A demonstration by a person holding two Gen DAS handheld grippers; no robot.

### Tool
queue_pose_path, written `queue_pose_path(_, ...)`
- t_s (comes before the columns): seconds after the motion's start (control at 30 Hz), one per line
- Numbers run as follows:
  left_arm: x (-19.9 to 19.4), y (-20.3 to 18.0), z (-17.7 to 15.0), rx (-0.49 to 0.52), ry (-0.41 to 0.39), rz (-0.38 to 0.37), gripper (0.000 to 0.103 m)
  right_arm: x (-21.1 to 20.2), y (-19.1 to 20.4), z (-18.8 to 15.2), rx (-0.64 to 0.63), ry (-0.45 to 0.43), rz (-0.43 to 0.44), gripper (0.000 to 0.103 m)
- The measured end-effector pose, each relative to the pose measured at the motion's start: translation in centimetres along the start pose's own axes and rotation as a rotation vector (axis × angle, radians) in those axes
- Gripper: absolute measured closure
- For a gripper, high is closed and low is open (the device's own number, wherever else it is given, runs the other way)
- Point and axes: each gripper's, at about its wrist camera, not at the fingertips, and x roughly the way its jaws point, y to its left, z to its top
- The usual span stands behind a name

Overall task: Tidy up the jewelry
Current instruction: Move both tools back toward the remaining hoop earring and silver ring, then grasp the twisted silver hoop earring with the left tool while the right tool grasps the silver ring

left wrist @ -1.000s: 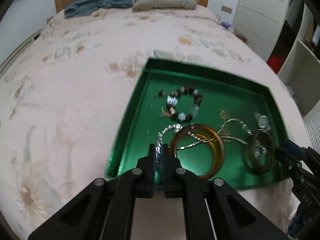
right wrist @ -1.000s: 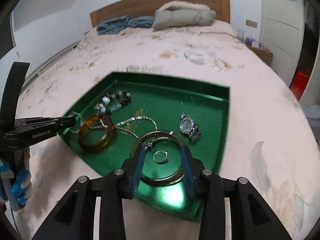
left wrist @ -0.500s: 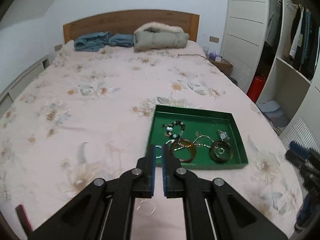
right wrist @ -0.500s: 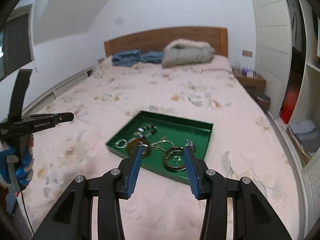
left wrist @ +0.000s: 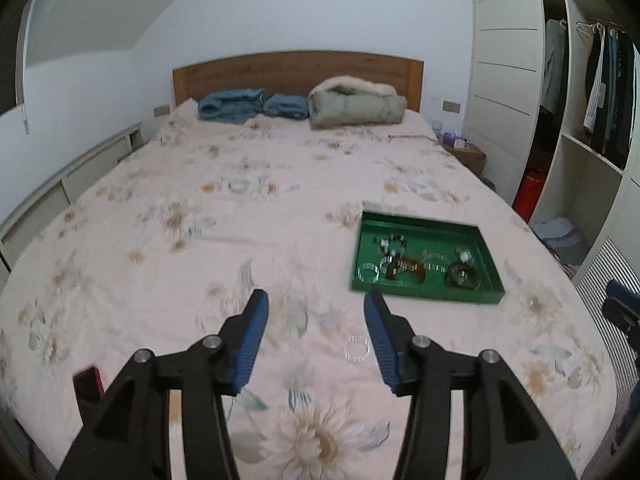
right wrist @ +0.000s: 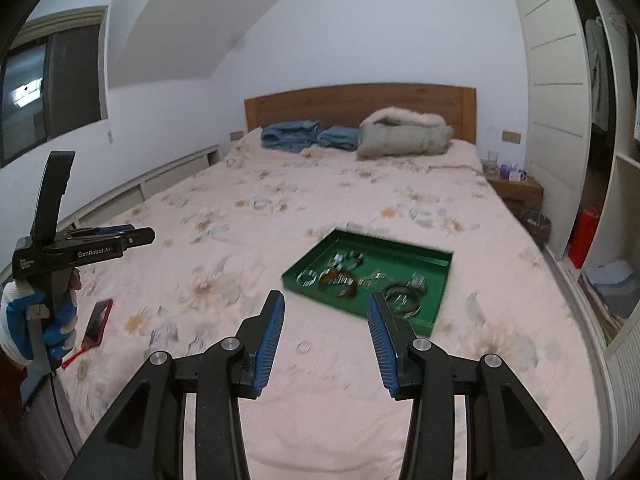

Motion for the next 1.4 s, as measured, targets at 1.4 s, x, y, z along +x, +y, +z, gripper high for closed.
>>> queue_pose_path(1.4,21.2,-5.5,-10.4,0.188,0.216,-0.124,0.064,23.5,0.7,-10.1,-0.036,0.311,0.159,0.083)
